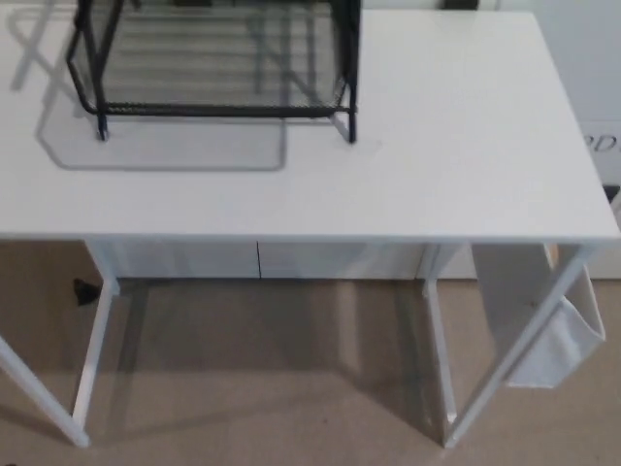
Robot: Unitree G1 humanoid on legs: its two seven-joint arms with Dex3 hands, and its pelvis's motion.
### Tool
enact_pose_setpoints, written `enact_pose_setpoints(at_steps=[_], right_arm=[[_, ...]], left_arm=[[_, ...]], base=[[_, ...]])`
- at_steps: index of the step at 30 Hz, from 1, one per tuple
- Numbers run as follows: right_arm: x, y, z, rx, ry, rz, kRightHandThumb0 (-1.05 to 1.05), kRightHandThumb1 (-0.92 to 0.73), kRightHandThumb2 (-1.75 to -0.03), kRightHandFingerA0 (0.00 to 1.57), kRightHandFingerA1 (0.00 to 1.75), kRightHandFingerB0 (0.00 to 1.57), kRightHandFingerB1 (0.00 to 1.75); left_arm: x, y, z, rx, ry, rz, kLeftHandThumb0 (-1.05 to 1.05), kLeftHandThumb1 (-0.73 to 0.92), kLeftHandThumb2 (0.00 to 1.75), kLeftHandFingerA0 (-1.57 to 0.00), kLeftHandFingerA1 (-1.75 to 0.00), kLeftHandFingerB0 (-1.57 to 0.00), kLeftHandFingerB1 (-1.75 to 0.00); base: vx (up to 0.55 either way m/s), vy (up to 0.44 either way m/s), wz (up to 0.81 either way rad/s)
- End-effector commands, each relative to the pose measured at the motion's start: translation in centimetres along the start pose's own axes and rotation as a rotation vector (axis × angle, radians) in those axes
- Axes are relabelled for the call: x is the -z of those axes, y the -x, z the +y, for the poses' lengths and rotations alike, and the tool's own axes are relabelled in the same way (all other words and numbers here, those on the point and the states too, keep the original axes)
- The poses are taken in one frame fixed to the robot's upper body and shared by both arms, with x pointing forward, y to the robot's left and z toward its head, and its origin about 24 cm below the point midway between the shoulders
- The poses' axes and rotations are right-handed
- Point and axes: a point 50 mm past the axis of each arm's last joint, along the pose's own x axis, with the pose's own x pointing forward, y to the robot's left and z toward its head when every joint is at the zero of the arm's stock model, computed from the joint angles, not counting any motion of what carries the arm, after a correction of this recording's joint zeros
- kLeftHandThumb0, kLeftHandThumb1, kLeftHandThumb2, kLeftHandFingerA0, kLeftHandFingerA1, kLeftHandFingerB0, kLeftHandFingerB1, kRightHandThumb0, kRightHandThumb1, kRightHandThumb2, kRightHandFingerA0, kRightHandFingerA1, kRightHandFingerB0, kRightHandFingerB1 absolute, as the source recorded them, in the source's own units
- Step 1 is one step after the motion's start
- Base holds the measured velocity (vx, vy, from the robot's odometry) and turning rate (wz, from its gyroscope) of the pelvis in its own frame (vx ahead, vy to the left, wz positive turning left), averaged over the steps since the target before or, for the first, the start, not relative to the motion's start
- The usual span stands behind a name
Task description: The robot walks towards a file tray kept in the middle of a desk and uses its right hand to grab a tray and pulls it out towards itself
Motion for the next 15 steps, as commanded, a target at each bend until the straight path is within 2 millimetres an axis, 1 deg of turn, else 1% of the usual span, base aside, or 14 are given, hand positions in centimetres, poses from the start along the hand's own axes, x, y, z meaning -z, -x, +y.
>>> enact_pose_setpoints(at_steps=[1, 2, 3, 5, 6, 7, 8, 9, 10, 11, 12, 13, 15], right_arm=[[-0.04, 0.46, -0.34, 0.012, 0.008, -0.006, -0.15, -0.38, -0.86, 0.41, 0.64, 0.20, 0.53], [-0.08, 0.41, -0.37, 0.013, 0.014, -0.002, -0.16, -0.38, -0.85, 0.40, 0.63, 0.20, 0.53], [0.02, 0.19, -0.54, 0.019, 0.013, 0.002, -0.16, -0.37, -0.85, 0.39, 0.63, 0.21, 0.53], [-0.06, 0.11, -0.43, 0.012, 0.018, -0.005, -0.16, -0.39, -0.86, 0.41, 0.63, 0.20, 0.53], [-0.08, 0.18, -0.41, 0.007, 0.018, -0.008, -0.16, -0.39, -0.87, 0.43, 0.64, 0.21, 0.54], [-0.09, 0.07, -0.44, 0.003, 0.011, -0.010, -0.15, -0.39, -0.86, 0.41, 0.63, 0.20, 0.53], [-0.07, 0.02, -0.46, 0.006, 0.004, -0.010, -0.14, -0.39, -0.86, 0.43, 0.64, 0.21, 0.53], [-0.07, 0.05, -0.41, 0.014, 0.001, -0.010, -0.14, -0.39, -0.86, 0.45, 0.65, 0.22, 0.53], [-0.07, 0.05, -0.41, 0.014, 0.001, -0.010, -0.14, -0.39, -0.86, 0.45, 0.65, 0.22, 0.53], [-0.17, 0.15, -0.25, 0.021, 0.009, -0.005, -0.19, -0.56, -0.56, 0.52, 0.53, 0.32, 0.40], [-0.19, 0.27, -0.17, 0.017, 0.021, -0.011, -0.16, -0.39, -0.86, 0.45, 0.65, 0.22, 0.53], [-0.19, 0.33, -0.15, 0.009, 0.010, -0.012, -0.15, -0.39, -0.86, 0.45, 0.66, 0.21, 0.53], [-0.16, 0.36, -0.19, 0.001, 0.020, -0.017, -0.15, -0.40, -0.87, 0.42, 0.64, 0.21, 0.53]], left_arm=[[0.19, 0.13, 0.27, -0.012, 0.003, 0.003, -0.20, 0.28, 0.93, -0.48, -0.70, -0.30, -0.60], [0.18, 0.10, 0.27, -0.014, 0.007, 0.001, -0.20, 0.28, 0.92, -0.52, -0.71, -0.29, -0.60], [0.17, 0.09, 0.28, -0.011, 0.008, 0.001, -0.21, 0.28, 0.92, -0.51, -0.71, -0.29, -0.60], [0.00, 0.03, 0.26, -0.018, 0.006, -0.006, -0.20, 0.28, 0.91, -0.54, -0.72, -0.30, -0.60], [0.01, 0.03, 0.28, -0.011, 0.003, -0.007, -0.22, 0.29, 0.92, -0.54, -0.72, -0.29, -0.60], [-0.09, 0.05, 0.27, 0.007, -0.001, -0.015, -0.25, 0.38, 0.80, -0.55, -0.66, -0.34, -0.51], [-0.10, 0.08, 0.25, 0.007, -0.001, -0.017, -0.27, 0.33, 0.91, -0.54, -0.70, -0.31, -0.58], [-0.09, 0.10, 0.32, 0.012, -0.012, -0.017, -0.30, 0.34, 0.92, -0.53, -0.70, -0.31, -0.58], [-0.09, 0.10, 0.32, 0.012, -0.012, -0.017, -0.30, 0.34, 0.92, -0.53, -0.70, -0.31, -0.58], [-0.13, 0.12, 0.29, 0.011, -0.015, -0.015, -0.29, 0.35, 0.93, -0.52, -0.70, -0.32, -0.58], [-0.10, 0.11, 0.33, 0.005, -0.010, -0.012, -0.27, 0.35, 0.92, -0.54, -0.70, -0.31, -0.58], [-0.07, 0.10, 0.34, 0.003, -0.010, -0.013, -0.27, 0.39, 0.82, -0.56, -0.65, -0.35, -0.51], [0.00, 0.07, 0.38, -0.002, -0.002, -0.010, -0.26, 0.38, 0.80, -0.56, -0.64, -0.35, -0.50]], base=[[0.15, 0.022, 0.06], [0.15, 0.018, 0.09], [0.13, -0.014, 0.08], [0.09, -0.065, 0.02], [0.07, -0.106, 0.05], [0.14, -0.126, 0.00], [0.16, -0.100, 0.17], [0.16, -0.351, -0.32], [0.15, -0.307, 0.22], [0.15, -0.292, 0.01], [0.10, -0.113, -0.10], [0.09, -0.080, -0.02], [0.07, -0.029, -0.06]])
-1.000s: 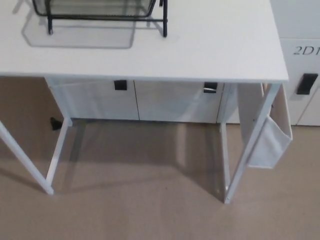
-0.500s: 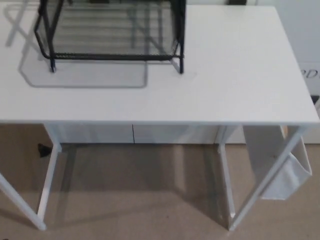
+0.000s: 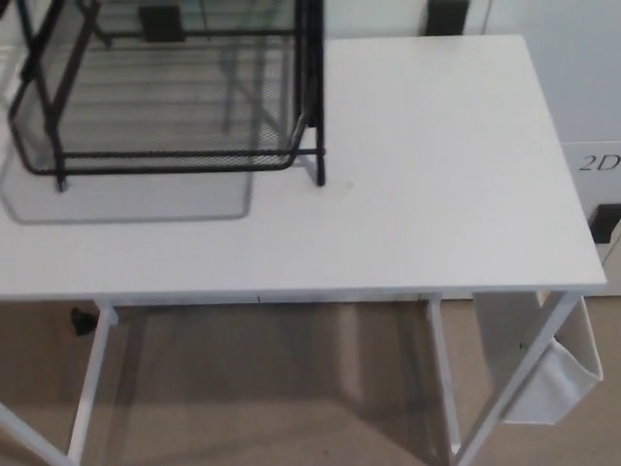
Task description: The robot walks towards a file tray kept in the middle of a desk and uses its right hand to grab a tray and pulls it out towards itself
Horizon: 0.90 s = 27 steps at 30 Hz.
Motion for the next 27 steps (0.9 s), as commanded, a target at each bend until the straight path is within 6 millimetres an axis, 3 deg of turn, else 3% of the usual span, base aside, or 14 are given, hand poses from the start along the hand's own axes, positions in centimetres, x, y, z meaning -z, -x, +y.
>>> enact_pose_setpoints(at_steps=[1, 3, 4, 11, 12, 13, 14, 15, 27], right_arm=[[-0.1, 0.3, 0.0, -0.007, 0.017, -0.014, -0.15, -0.41, -0.87, 0.41, 0.64, 0.21, 0.53], [0.2, 0.4, -0.1, -0.001, 0.016, -0.003, -0.17, -0.39, -0.86, 0.43, 0.65, 0.21, 0.54], [0.4, 0.6, -0.2, 0.003, 0.020, 0.005, -0.17, -0.39, -0.86, 0.42, 0.65, 0.21, 0.54], [1.2, 0.0, -1.0, 0.016, 0.021, 0.018, -0.17, -0.38, -0.85, 0.39, 0.63, 0.21, 0.53], [1.2, 0.0, -1.0, 0.018, 0.024, 0.016, -0.17, -0.39, -0.86, 0.42, 0.64, 0.21, 0.53], [1.3, 0.1, -0.9, 0.018, 0.033, 0.014, -0.17, -0.39, -0.86, 0.44, 0.65, 0.21, 0.53], [1.2, 0.2, -0.9, 0.015, 0.034, 0.011, -0.17, -0.40, -0.87, 0.42, 0.64, 0.21, 0.53], [1.1, 0.3, -0.7, 0.009, 0.036, 0.005, -0.16, -0.41, -0.87, 0.41, 0.63, 0.21, 0.53], [1.2, 0.2, -0.7, 0.016, 0.021, 0.009, -0.15, -0.40, -0.87, 0.41, 0.63, 0.21, 0.53]], left_arm=[[-0.3, 0.1, 0.5, -0.016, -0.005, -0.021, -0.26, 0.38, 0.80, -0.57, -0.64, -0.35, -0.50], [0.0, 0.1, 0.6, -0.028, -0.008, -0.002, -0.26, 0.39, 0.78, -0.58, -0.63, -0.36, -0.50], [0.2, 0.2, 0.7, -0.028, 0.000, 0.005, -0.21, 0.29, 0.93, -0.56, -0.73, -0.30, -0.60], [0.5, 0.4, 0.8, -0.007, -0.030, 0.006, -0.28, 0.34, 0.89, -0.52, -0.70, -0.32, -0.58], [0.5, 0.4, 0.8, -0.008, -0.015, 0.006, -0.25, 0.38, 0.80, -0.55, -0.65, -0.36, -0.52], [0.5, 0.4, 0.8, -0.003, -0.011, 0.006, -0.22, 0.29, 0.93, -0.54, -0.72, -0.30, -0.60], [0.5, 0.4, 0.8, -0.003, -0.013, 0.004, -0.26, 0.37, 0.82, -0.56, -0.66, -0.35, -0.52], [0.4, 0.4, 0.8, -0.006, -0.014, 0.003, -0.22, 0.29, 0.93, -0.53, -0.72, -0.30, -0.61], [0.3, 0.3, 0.7, -0.006, -0.017, 0.003, -0.30, 0.35, 0.91, -0.54, -0.70, -0.32, -0.58]], base=[[0.06, 0.012, -0.09], [0.06, 0.054, -0.13], [0.06, 0.096, -0.03], [0.11, 0.128, -0.03], [0.03, 0.141, 0.09], [0.06, 0.143, 0.08], [0.07, 0.113, 0.04], [0.05, 0.113, 0.04], [-0.02, 0.097, 0.03]])
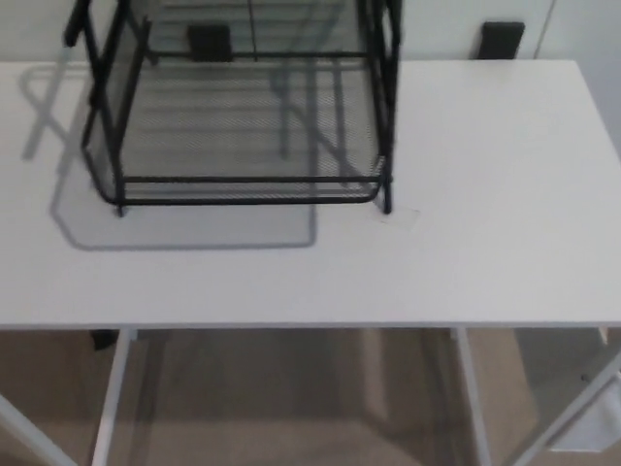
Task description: The robot walks towards a file tray kept in the middle of a desk and uses its right hand to grab a tray and pulls it out towards itself
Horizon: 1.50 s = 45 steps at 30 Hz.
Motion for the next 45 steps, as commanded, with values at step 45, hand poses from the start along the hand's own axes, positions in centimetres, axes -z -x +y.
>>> enact_pose_setpoints(at_steps=[45], right_arm=[[0.1, -0.9, 0.8, -0.006, 0.040, -0.037, -0.27, -0.50, -0.65, 0.51, 0.57, 0.33, 0.46]], left_arm=[[-1.6, -0.1, 0.4, -0.015, -0.081, -0.044, -0.31, 0.31, 0.86, -0.55, -0.70, -0.37, -0.60]], base=[[0.00, 0.123, -0.04]])
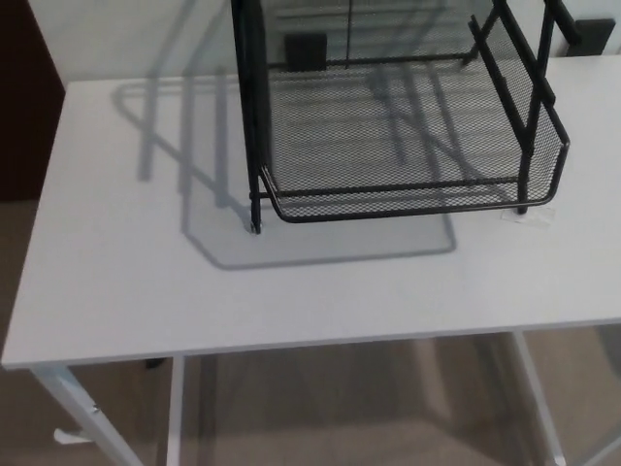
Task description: The robot walks towards a file tray kept in the middle of a desk and uses its right hand to grab a tray and pulls it out towards itself
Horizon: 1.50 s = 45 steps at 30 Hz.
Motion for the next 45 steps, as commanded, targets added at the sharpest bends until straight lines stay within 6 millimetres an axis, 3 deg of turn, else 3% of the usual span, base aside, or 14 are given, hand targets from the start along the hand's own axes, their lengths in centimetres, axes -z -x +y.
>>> enact_pose_setpoints(at_steps=[1, 2, 8, 9, 12, 13, 15, 16, 21, 32, 36, 38, 42, 45], right_arm=[[-0.9, -0.1, -0.2, 0.010, 0.042, -0.046, -0.20, -0.57, -0.56, 0.53, 0.53, 0.36, 0.41], [-0.9, 0.0, -0.1, 0.014, 0.043, -0.043, -0.16, -0.39, -0.86, 0.46, 0.65, 0.23, 0.53], [-0.8, -0.1, -0.4, 0.004, 0.051, -0.044, -0.18, -0.40, -0.86, 0.44, 0.64, 0.23, 0.53], [-0.8, 0.0, -0.3, 0.003, 0.051, -0.046, -0.21, -0.58, -0.56, 0.51, 0.53, 0.35, 0.41], [-0.6, 0.3, -0.2, 0.012, 0.053, -0.046, -0.21, -0.57, -0.56, 0.52, 0.53, 0.35, 0.40], [-0.8, 0.8, 0.2, 0.008, 0.052, -0.061, -0.18, -0.40, -0.87, 0.45, 0.65, 0.22, 0.53], [-1.2, 1.4, 0.8, -0.001, 0.043, -0.085, -0.19, -0.40, -0.87, 0.45, 0.66, 0.23, 0.53], [-1.9, 2.4, 1.9, -0.027, 0.048, -0.130, -0.23, -0.58, -0.57, 0.48, 0.54, 0.36, 0.41], [-6.2, 9.0, 6.0, -0.117, 0.212, -0.474, -0.45, -0.45, -0.76, 0.44, 0.56, 0.36, 0.50], [-17.8, 20.5, 8.5, -0.083, 0.360, -1.317, -0.42, -0.61, -0.59, 0.43, 0.41, 0.35, 0.34], [-19.7, 22.3, 8.7, -0.022, 0.539, -1.619, -0.47, -0.47, -0.75, 0.36, 0.52, 0.27, 0.44], [-20.8, 22.5, 9.1, -0.024, 0.627, -1.713, -0.43, -0.60, -0.59, 0.40, 0.48, 0.35, 0.32], [-22.4, 21.9, 10.3, -0.088, 0.716, -1.757, -0.52, -0.46, -0.77, 0.31, 0.60, 0.27, 0.46], [-25.5, 20.8, 13.7, -0.078, 0.936, -1.815, -0.57, -0.45, -0.77, 0.25, 0.68, 0.20, 0.54]], left_arm=[[-0.6, 0.0, 0.0, -0.008, -0.042, -0.030, -0.32, 0.32, 0.87, -0.55, -0.70, -0.37, -0.59], [-0.6, 0.0, 0.0, -0.018, -0.045, -0.028, -0.31, 0.31, 0.85, -0.57, -0.70, -0.38, -0.60], [-0.6, -0.1, 0.0, -0.023, -0.068, -0.029, -0.31, 0.30, 0.84, -0.56, -0.70, -0.39, -0.60], [-0.6, -0.1, 0.1, -0.020, -0.072, -0.029, -0.22, 0.58, 0.57, -0.54, -0.45, -0.39, -0.38], [-0.4, 0.0, 0.1, -0.010, -0.082, -0.028, -0.19, 0.59, 0.57, -0.59, -0.44, -0.38, -0.36], [-0.2, 0.1, 0.0, -0.002, -0.086, -0.025, -0.21, 0.59, 0.58, -0.57, -0.44, -0.38, -0.37], [-0.2, 0.1, -0.2, 0.014, -0.089, -0.028, -0.20, 0.59, 0.57, -0.57, -0.44, -0.39, -0.37], [-0.3, 0.2, -0.6, 0.035, -0.091, -0.033, -0.19, 0.61, 0.58, -0.57, -0.44, -0.40, -0.37], [0.4, 1.7, -4.2, 0.190, -0.161, -0.051, -0.20, 0.58, 0.57, -0.56, -0.43, -0.36, -0.36], [3.5, 4.0, -6.6, 0.332, -0.308, 0.004, -0.25, 0.58, 0.58, -0.47, -0.41, -0.39, -0.35], [5.2, 4.7, -5.8, 0.339, -0.318, 0.041, -0.25, 0.56, 0.56, -0.45, -0.41, -0.35, -0.34], [6.2, 5.0, -5.1, 0.329, -0.323, 0.062, -0.25, 0.57, 0.57, -0.50, -0.42, -0.35, -0.34], [7.3, 5.5, -4.3, 0.322, -0.334, 0.087, -0.25, 0.60, 0.58, -0.50, -0.42, -0.35, -0.34], [7.1, 5.6, -4.2, 0.315, -0.368, 0.074, -0.30, 0.56, 0.56, -0.45, -0.41, -0.35, -0.34]], base=[[0.03, -0.088, 0.08], [0.02, -0.086, 0.05], [0.00, -0.014, 0.01], [0.00, 0.000, 0.00], [0.00, 0.000, 0.00], [0.00, 0.000, 0.00], [0.00, 0.000, 0.00], [0.00, 0.000, 0.00], [0.00, 0.000, 0.00], [0.00, 0.000, 0.00], [0.00, 0.000, 0.00], [0.00, 0.000, 0.00], [0.00, 0.000, 0.00], [0.00, 0.000, 0.00]])
